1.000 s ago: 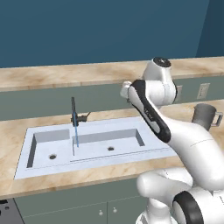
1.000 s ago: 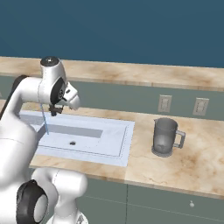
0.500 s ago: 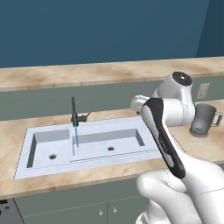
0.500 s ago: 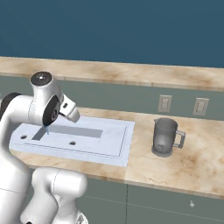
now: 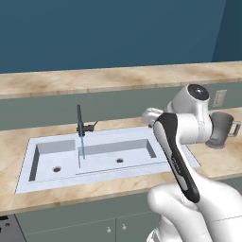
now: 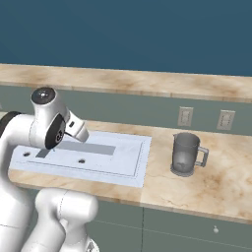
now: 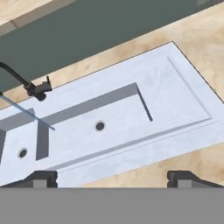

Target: Turn on the sink faucet and place the jug under the water for a few seconds to fill it up.

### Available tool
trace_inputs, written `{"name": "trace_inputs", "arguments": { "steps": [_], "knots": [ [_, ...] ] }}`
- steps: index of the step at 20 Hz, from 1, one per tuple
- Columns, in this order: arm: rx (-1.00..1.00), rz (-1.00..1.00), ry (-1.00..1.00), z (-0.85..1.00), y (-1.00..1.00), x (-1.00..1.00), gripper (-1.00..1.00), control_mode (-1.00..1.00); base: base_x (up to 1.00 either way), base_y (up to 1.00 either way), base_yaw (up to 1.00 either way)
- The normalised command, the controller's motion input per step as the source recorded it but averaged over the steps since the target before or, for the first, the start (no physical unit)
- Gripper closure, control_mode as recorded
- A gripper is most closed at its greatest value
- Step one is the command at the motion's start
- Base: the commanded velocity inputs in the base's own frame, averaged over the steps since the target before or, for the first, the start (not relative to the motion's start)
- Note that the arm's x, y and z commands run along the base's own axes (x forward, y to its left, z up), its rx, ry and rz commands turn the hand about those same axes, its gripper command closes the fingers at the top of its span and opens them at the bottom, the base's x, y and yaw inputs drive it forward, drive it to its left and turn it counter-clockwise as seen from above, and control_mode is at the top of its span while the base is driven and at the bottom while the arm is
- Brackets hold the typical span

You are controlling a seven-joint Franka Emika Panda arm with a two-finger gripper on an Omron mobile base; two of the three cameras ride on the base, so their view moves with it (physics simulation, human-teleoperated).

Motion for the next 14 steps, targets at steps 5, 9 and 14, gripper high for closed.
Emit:
{"name": "trace_inputs", "arguments": {
  "steps": [5,9,14],
  "knots": [
    [0.0,0.0,0.0,0.0,-0.13,-0.16,-1.0,-1.0,0.0,0.0,0.0],
    [0.0,0.0,-0.01,0.0,-0.66,-0.63,-1.0,-1.0,0.0,0.0,0.0],
    [0.01,0.0,-0.01,0.0,-1.0,-0.82,-1.0,-1.0,0.0,0.0,0.0]
  ]
}}
